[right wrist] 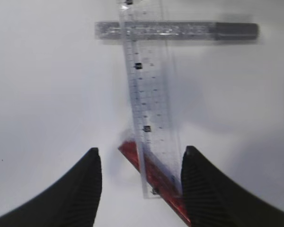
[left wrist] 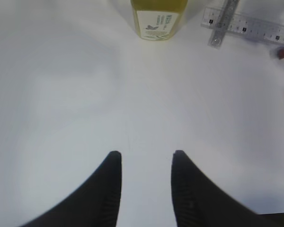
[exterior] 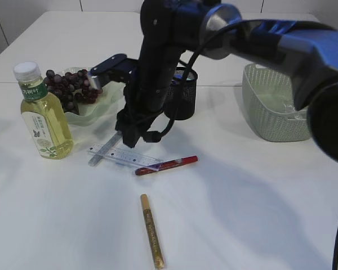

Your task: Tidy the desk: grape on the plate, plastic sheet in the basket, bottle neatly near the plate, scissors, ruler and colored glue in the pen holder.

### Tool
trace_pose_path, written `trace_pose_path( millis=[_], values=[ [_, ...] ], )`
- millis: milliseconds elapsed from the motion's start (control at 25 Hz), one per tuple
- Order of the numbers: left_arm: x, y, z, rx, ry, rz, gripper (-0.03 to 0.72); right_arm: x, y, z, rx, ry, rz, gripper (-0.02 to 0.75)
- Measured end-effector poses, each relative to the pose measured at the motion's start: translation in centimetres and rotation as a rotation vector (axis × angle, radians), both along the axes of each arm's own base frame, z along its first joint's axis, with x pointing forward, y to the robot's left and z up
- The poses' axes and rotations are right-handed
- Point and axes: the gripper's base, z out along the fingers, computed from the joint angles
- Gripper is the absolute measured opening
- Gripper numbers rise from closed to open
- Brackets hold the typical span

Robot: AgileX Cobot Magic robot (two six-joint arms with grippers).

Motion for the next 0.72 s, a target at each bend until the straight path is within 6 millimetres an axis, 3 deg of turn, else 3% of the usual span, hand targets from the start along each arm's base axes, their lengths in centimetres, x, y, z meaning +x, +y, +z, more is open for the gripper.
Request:
trace_pose_path(
  millis=[120,320,720],
  values=[
    [0.0,0.0,0.0,0.0,0.0,0.0,0.257,-0.6,1.9,-1.6,-0.01,0.014,0.039,0.452],
    [0.0,0.0,0.0,0.0,0.0,0.0,0.252,-0.6,3.9,-1.7,0.017,-0.026,0.073,0.461],
    [0.0,0.0,0.0,0.0,0.0,0.0,0.247,0.2,3.9,-2.7,-0.05,-0.08,0.082,0.461]
  ],
)
